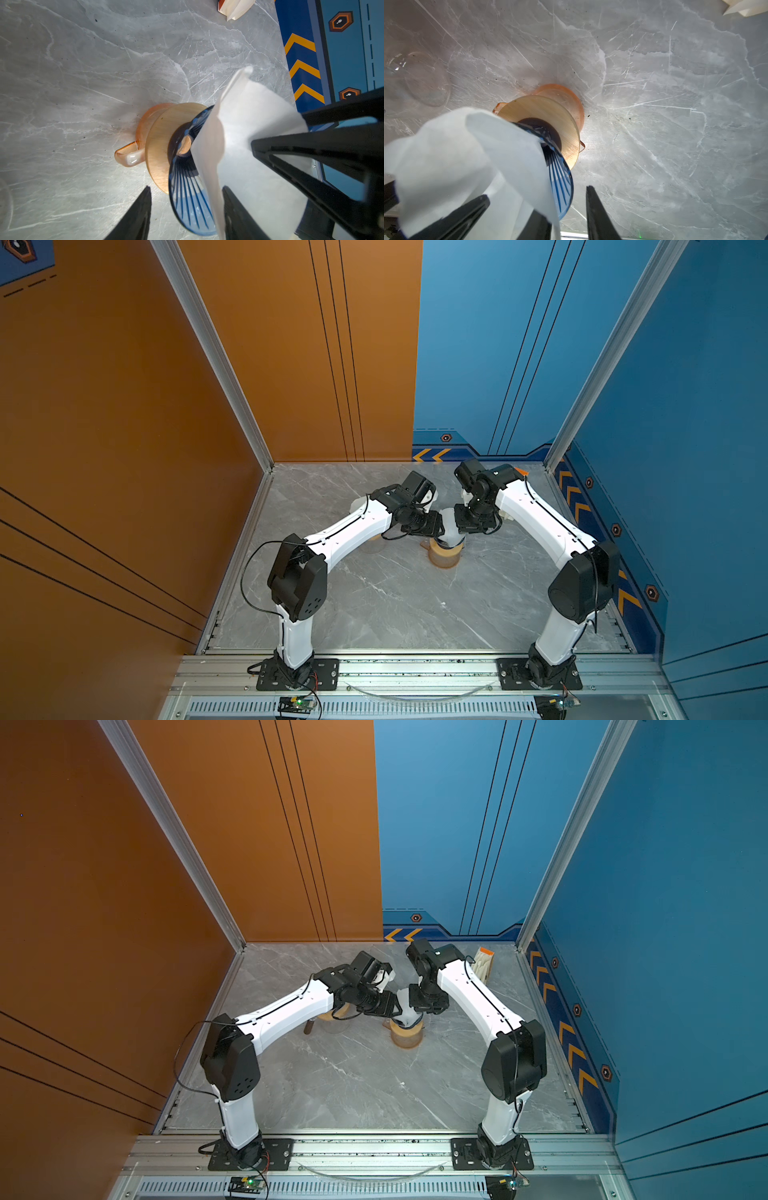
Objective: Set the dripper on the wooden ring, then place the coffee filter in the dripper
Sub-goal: 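Lower the filter into the blue cone while the left gripper steadies the cone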
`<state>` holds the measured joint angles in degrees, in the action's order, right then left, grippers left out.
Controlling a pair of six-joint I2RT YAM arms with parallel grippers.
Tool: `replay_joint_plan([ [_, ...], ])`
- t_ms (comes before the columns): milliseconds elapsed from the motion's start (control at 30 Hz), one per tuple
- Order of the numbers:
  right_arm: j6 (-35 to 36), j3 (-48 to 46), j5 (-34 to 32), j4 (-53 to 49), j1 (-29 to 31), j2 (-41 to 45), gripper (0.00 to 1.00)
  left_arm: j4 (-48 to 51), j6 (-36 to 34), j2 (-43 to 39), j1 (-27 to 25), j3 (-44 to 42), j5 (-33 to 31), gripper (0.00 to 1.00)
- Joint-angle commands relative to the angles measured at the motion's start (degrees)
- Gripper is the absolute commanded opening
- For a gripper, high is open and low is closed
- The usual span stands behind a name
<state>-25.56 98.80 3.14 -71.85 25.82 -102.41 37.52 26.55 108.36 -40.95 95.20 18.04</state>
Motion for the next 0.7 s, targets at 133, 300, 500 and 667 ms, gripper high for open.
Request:
replay_joint_plan([
  [133, 0.4, -1.6, -2.6, 0.6, 0.5, 0.1, 0.29, 4.3, -2.3, -0.7, -0.4, 0.4, -1.8, 0.55],
  [300, 0.5, -2.4, -2.0, 1.8, 0.5, 0.1, 0.31, 4.6, -2.4, -0.2, -0.2, 1.2, -1.8, 0.55],
  [500, 0.6, -3.5, -2.3, 2.4, -0.1, 0.4, 0.32, 7.6, -3.8, 1.6, -0.3, 4.5, -3.0, 0.56],
  [667, 0.9, -4.6, 0.4, 4.3, -0.4, 1.0, 0.35, 8.2, -4.0, 2.5, -0.3, 5.1, -3.1, 0.56],
])
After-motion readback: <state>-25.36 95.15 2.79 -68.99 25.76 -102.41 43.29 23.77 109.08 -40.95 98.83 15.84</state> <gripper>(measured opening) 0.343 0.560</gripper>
